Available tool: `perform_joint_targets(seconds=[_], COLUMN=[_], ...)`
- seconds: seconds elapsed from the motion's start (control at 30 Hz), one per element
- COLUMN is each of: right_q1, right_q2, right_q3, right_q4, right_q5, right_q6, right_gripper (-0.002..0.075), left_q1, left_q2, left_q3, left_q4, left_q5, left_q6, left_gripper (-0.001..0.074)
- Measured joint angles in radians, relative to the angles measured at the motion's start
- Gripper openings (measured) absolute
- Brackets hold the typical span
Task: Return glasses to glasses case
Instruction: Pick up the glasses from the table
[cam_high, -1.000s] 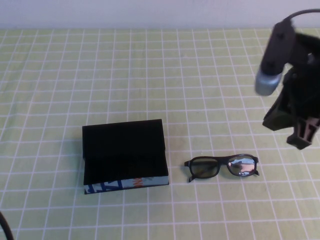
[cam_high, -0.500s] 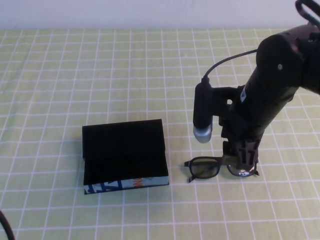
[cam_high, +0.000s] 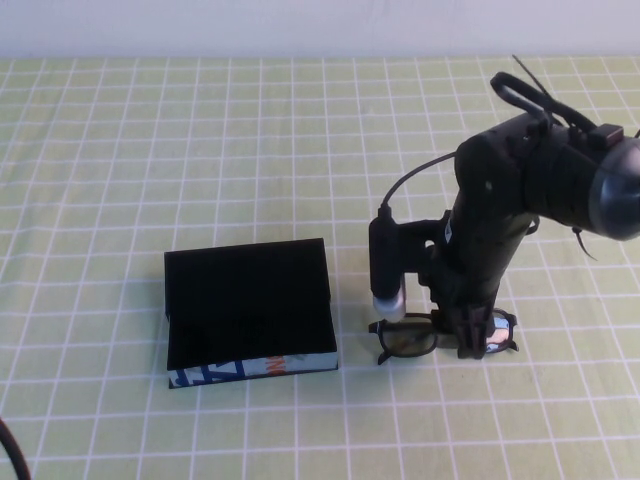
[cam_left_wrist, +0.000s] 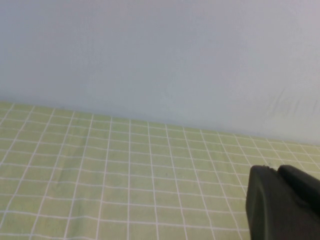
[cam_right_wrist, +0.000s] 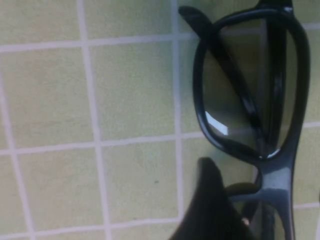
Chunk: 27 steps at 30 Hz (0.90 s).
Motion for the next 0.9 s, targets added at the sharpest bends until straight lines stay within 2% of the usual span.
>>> perform_joint_targets(seconds=[0.17, 0.27, 0.5, 0.6, 0.9], right_q1=[0.0, 0.0, 0.0, 0.0, 0.0], right_q2=[0.037, 0.047, 0.047, 0.038, 0.007], right_q3=[-0.001, -0.005, -0.008, -0.012, -0.027], right_q4=[-0.023, -0.031, -0.035, -0.035, -0.03], right_q5=[-0.023, -0.026, 0.003, 0.031, 0.062], right_q6=[0.0, 0.0, 0.0, 0.0, 0.0], right_gripper=[0.0396, 0.0361, 0.0098, 0.0039, 0.0001], left_q1=[0.0, 0.0, 0.0, 0.0, 0.0], left_q2=[0.0, 0.0, 0.0, 0.0, 0.0], left_q3=[0.0, 0.0, 0.0, 0.0, 0.0], left_q4=[0.0, 0.0, 0.0, 0.0, 0.0], left_q5=[0.002, 0.004, 0.007, 0.007, 0.007], left_q6=[0.0, 0.0, 0.0, 0.0, 0.0], left_gripper=[-0.0001, -0.0001, -0.0001, -0.0001, -0.0001])
